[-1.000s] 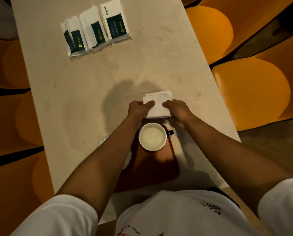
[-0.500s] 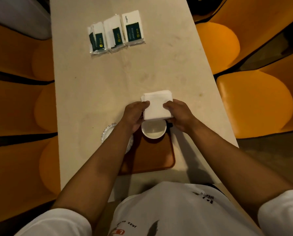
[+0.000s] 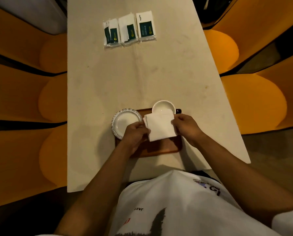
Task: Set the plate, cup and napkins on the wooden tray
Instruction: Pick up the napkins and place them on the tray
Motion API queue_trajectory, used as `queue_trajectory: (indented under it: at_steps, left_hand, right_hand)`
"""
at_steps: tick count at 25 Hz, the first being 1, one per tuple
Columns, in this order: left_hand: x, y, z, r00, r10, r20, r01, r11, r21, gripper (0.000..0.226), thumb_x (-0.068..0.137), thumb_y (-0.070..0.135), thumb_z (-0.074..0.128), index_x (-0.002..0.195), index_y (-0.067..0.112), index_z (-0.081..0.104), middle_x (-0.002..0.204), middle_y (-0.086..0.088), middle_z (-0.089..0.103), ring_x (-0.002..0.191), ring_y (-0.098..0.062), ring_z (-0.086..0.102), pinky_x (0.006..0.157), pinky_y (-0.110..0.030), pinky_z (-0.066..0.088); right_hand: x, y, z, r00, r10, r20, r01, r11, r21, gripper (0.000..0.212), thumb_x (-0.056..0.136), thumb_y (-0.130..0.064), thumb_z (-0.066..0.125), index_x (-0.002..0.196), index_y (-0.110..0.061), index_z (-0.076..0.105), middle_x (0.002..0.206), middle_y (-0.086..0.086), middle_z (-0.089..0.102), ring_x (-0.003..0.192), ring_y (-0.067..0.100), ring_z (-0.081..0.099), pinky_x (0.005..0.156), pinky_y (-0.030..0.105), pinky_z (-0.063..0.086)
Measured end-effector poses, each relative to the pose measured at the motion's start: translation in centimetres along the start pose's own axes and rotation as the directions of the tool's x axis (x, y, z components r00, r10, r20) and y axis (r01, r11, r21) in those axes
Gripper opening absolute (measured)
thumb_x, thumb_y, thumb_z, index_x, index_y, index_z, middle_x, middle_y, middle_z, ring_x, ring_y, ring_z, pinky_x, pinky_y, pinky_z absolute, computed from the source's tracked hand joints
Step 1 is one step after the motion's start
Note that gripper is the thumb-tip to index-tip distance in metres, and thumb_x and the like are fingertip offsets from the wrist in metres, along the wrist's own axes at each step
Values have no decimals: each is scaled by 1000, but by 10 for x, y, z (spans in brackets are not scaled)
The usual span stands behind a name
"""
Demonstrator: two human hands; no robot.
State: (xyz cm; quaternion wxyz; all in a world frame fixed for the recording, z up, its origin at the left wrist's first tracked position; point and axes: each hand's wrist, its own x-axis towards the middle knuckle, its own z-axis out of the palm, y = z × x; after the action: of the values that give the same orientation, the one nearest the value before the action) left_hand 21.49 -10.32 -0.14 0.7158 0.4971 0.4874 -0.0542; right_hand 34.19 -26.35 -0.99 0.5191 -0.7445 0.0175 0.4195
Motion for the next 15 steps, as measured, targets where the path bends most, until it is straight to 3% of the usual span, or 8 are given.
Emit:
queue_trajectory:
  at_steps: [2,4,8,11,15]
  left_hand:
    - [-1,-23,-7,999,-18,-42,22,993,114,31,85,-9,64,113,5,70,103,-11,74,99,-31,70,83,-44,61]
    - [-1,-41,-9,996,-42,-81,57,978,201,41,84,-6,67,124,4,66,110,-12,73,101,-32,69,87,-49,61]
    - [5,-56,-2,995,-6,-100,39,943,330,43,84,-10,63,126,1,63,112,-11,70,93,-26,64,75,-36,55]
    - [16,-58,5,992,46,-114,14,879,476,36,84,-3,66,119,4,67,116,-15,73,95,-28,67,78,-33,54]
    - [27,-61,14,990,51,-130,29,836,547,32,84,1,70,116,6,68,114,-15,73,103,-30,68,83,-32,52]
  right_hand:
    - [-9,23,4,1000,23,-13,-23,997,-67,19,81,-12,57,83,7,59,73,8,54,70,22,49,64,35,41]
    - [-13,43,8,997,71,-41,-75,990,-120,23,80,-13,62,87,8,61,76,11,59,71,23,54,66,38,48]
    - [-6,70,11,985,140,-103,-156,975,-158,25,81,-13,66,94,9,65,87,21,68,79,32,66,81,48,58]
    - [1,75,12,977,141,-160,-171,966,-192,20,83,-15,69,91,3,69,89,13,70,78,23,65,79,39,58]
    - [11,74,12,970,58,-235,-141,925,-353,18,82,-23,72,87,-6,72,87,7,70,81,23,65,75,32,53]
